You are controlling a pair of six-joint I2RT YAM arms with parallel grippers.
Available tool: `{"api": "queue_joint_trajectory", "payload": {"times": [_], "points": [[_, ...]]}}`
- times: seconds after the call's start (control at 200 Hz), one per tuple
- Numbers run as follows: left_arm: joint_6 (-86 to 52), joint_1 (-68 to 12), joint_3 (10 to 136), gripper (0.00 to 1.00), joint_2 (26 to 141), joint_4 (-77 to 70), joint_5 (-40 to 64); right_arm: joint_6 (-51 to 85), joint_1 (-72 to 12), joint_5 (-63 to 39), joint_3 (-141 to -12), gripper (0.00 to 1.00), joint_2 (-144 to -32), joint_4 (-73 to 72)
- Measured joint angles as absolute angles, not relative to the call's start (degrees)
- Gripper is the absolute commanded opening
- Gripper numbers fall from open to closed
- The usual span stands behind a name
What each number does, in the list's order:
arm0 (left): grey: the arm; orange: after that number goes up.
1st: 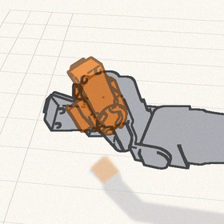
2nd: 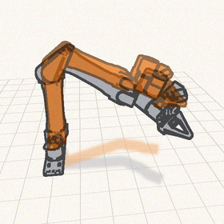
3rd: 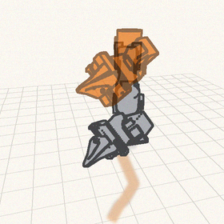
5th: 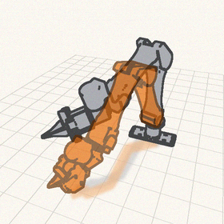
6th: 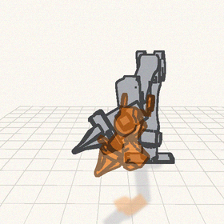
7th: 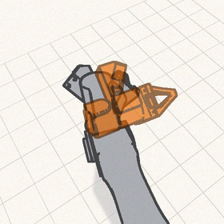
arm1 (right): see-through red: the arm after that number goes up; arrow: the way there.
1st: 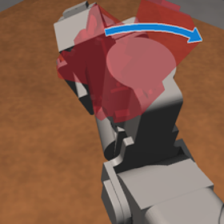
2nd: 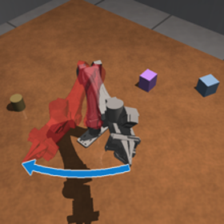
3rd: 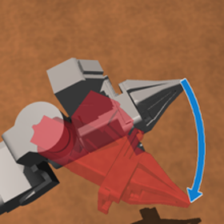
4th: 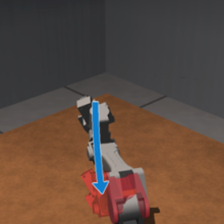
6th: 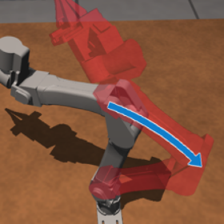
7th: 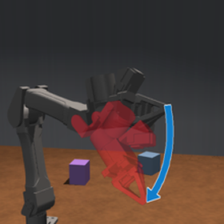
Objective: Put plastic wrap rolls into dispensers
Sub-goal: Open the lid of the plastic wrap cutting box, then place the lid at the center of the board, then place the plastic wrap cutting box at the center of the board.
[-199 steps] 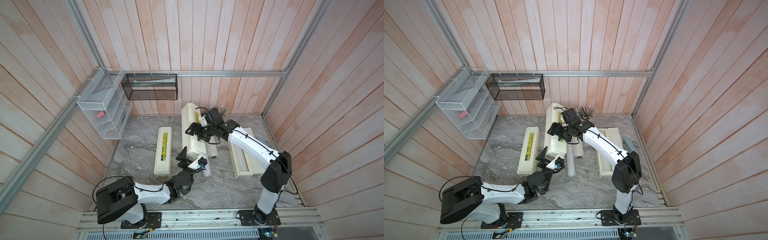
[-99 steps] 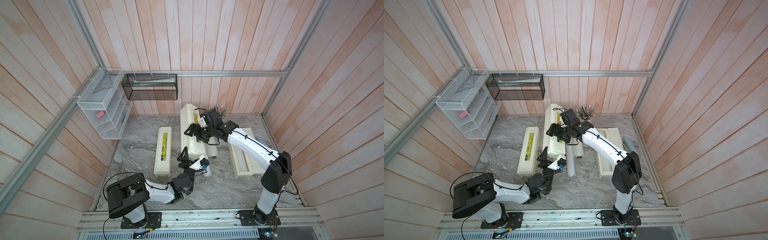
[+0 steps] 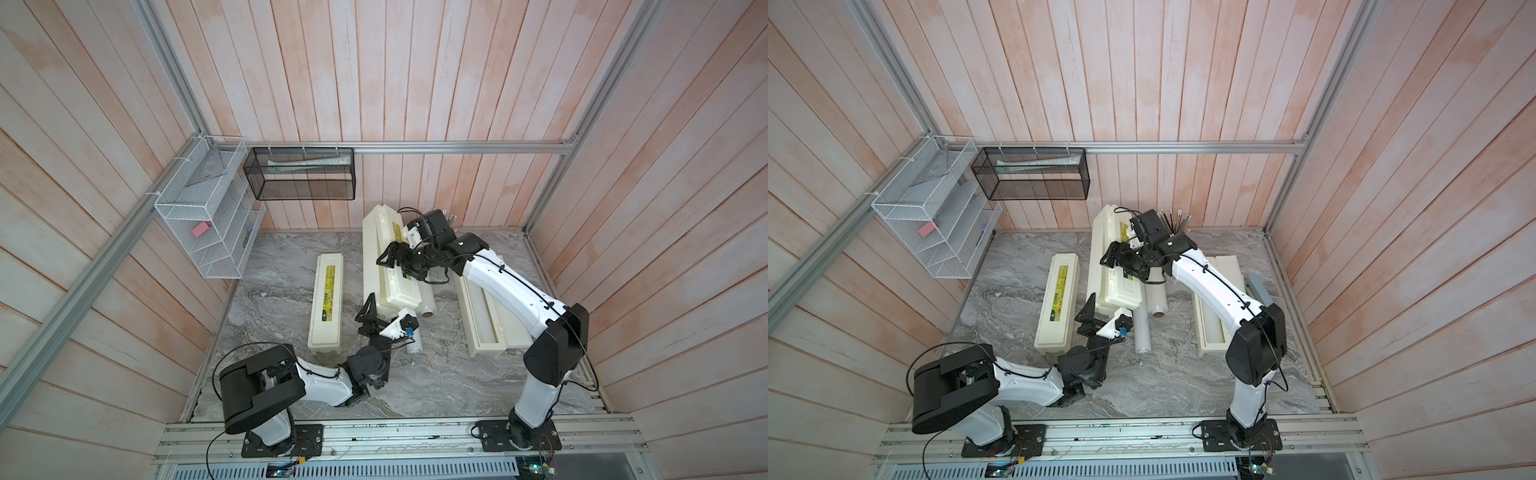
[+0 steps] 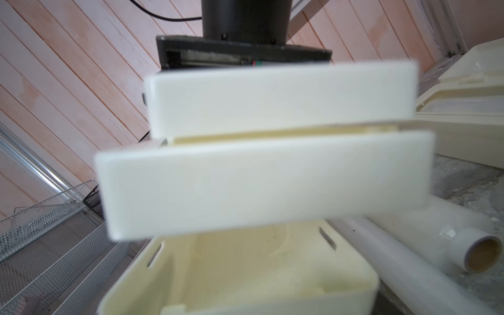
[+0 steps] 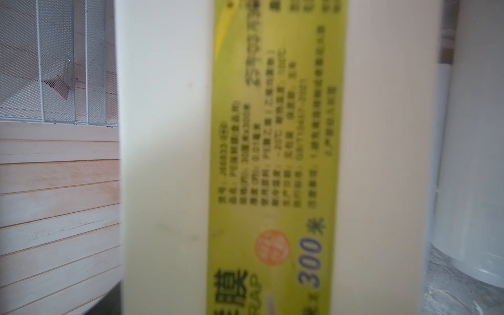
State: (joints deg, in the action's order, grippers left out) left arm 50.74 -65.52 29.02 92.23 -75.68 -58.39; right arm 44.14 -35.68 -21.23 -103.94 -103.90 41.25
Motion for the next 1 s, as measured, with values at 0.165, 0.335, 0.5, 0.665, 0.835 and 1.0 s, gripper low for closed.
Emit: {"api": "queue_joint_trajectory", "payload": {"times": [0.165,0.335,0.5,0.665,0.835,1.0], "points": [[48.62,-64.66,28.95,0.0,92.6,-72.53,-61.67,41.91,-31.99,-21.04,-106.13,0.67,-103.72,41.93],[42.68,-64.75,29.02,0.0,91.64,-67.96,-63.33,41.15,-32.1,-20.6,-105.41,0.67,-103.44,42.09],[20.49,-64.84,31.14,0.03,81.43,-44.42,-60.23,39.94,-32.32,-17.43,-99.66,0.67,-100.64,42.13],[0.93,-64.77,31.75,0.05,74.06,-31.48,-56.49,39.16,-32.32,-12.97,-90.15,0.67,-95.26,42.35],[-10.09,-64.77,31.81,0.06,76.49,-23.46,-53.25,38.7,-32.32,-8.14,-81.34,0.68,-90.17,42.44],[-19.0,-64.82,31.75,0.07,77.34,-23.31,-52.29,38.52,-32.36,-3.27,-72.1,0.68,-85.21,42.98]]}}
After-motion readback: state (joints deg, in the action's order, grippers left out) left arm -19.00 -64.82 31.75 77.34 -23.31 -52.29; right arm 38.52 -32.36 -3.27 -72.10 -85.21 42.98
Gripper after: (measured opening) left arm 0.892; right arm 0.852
